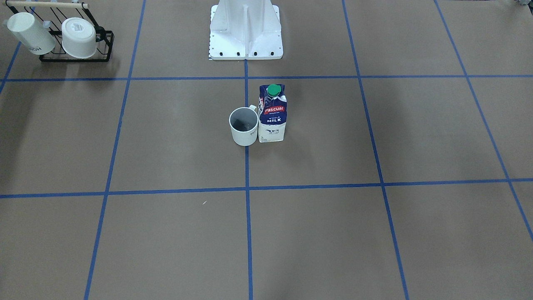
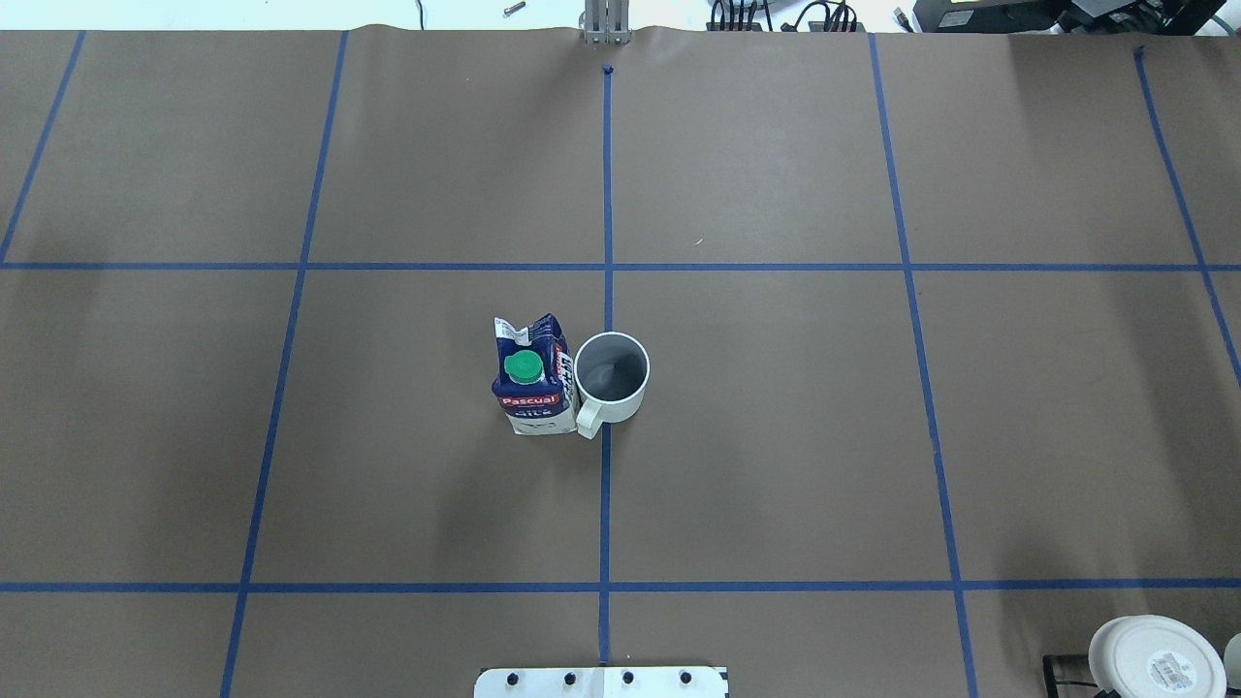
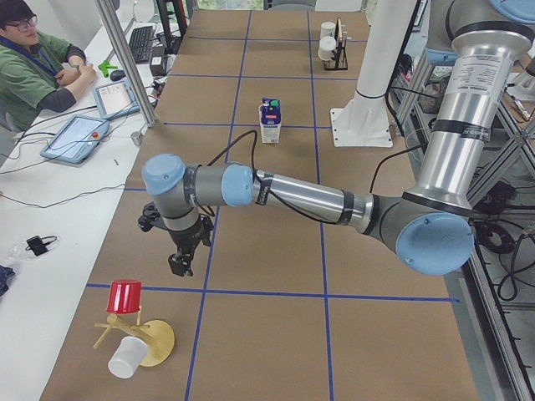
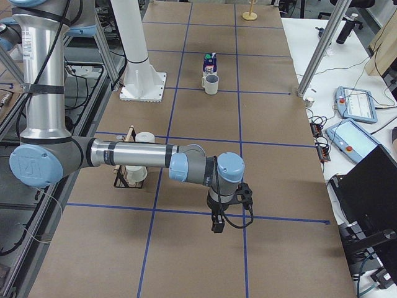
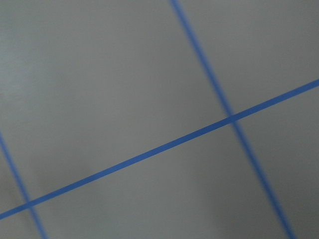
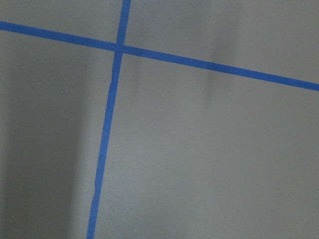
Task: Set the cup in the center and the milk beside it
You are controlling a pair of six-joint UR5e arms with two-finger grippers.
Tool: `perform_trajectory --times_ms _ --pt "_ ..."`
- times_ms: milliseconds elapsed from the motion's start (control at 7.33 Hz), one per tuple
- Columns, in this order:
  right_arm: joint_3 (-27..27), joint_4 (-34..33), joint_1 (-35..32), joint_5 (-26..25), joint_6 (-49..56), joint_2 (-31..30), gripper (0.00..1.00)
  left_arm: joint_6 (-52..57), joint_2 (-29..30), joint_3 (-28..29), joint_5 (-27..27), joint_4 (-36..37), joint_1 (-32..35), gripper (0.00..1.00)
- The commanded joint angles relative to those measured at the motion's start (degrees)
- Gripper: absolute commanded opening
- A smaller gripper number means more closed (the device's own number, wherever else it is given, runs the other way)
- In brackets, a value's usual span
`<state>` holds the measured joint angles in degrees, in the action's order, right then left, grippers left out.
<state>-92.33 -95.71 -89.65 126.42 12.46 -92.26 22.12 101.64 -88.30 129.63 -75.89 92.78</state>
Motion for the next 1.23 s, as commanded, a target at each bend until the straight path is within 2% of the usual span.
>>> perform_trajectory --times_ms 0,409,682,1091 --pt "0.2 0.0 0.0 0.0 -0.1 0.2 1.00 0.1 -7.7 1.2 0.3 -8.6 2.5 0.98" --pt "0.0 -0.1 0.0 0.2 -0.2 0.3 1.00 0.0 -8.7 -0.6 0.4 -10.7 2.4 0.98" --pt "0.0 -0.1 0.0 1.4 -0.1 0.2 1.00 -11.2 -8.5 -0.5 0.3 -10.5 1.8 0.98" --pt "-0.2 -0.1 0.0 1.7 -0.1 0.2 1.00 -11.5 -8.6 -2.1 0.4 -10.7 0.1 0.98"
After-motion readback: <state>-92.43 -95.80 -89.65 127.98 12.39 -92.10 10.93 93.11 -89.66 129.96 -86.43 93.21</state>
